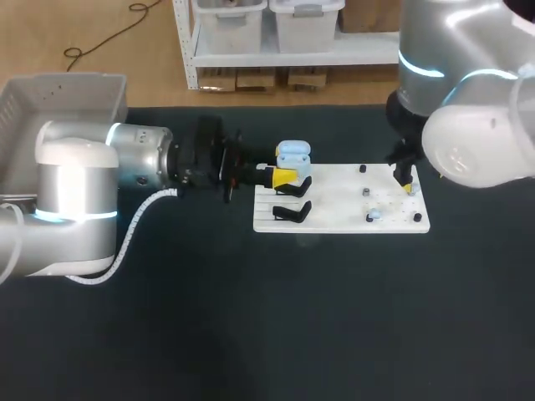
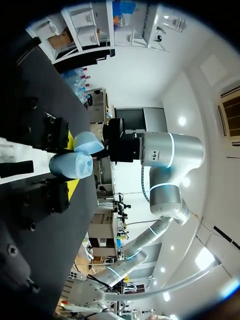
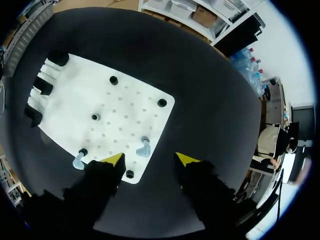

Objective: Pick up each earbud case from the left stands, insert the matching earbuds, close the lid, and place the case in the box.

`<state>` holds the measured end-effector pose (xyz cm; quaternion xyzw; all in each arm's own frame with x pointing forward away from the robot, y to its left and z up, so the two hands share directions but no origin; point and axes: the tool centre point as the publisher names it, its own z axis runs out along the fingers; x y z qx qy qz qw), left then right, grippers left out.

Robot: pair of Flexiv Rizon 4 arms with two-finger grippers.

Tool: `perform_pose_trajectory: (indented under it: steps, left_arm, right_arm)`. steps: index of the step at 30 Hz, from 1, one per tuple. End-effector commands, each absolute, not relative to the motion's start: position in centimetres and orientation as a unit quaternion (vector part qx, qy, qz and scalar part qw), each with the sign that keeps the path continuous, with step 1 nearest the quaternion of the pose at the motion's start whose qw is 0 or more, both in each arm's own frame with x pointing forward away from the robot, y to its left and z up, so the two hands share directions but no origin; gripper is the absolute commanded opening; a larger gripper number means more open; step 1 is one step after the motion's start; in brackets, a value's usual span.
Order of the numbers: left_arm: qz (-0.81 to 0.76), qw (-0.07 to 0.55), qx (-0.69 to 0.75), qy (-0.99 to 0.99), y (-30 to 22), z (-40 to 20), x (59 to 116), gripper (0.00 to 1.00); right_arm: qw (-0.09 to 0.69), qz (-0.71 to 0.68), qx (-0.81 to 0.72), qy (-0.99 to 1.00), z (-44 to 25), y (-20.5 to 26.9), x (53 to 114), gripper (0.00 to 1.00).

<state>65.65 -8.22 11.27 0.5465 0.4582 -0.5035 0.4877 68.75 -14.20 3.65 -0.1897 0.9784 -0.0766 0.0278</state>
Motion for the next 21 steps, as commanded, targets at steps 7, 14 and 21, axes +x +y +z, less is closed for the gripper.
perform_pose_trajectory:
  steps: [7,14,21]
  left_arm:
    - [-0.502,0.49,0.546,0.459,-8.2,11.23,65.51,0.0]
    - [-0.502,0.49,0.546,0.459,-8.2,11.23,65.51,0.0]
    - [-0.502,0.49,0.546,0.459,-8.2,11.23,65.51,0.0]
  right_arm:
    - [0.027,-0.08,-0.165,0.983,2.72,-14.01,68.54,0.45]
    - [0.034,-0.083,-0.133,0.987,2.78,-13.61,68.39,0.47]
    - [0.044,-0.097,-0.108,0.988,2.61,-13.64,68.62,0.44]
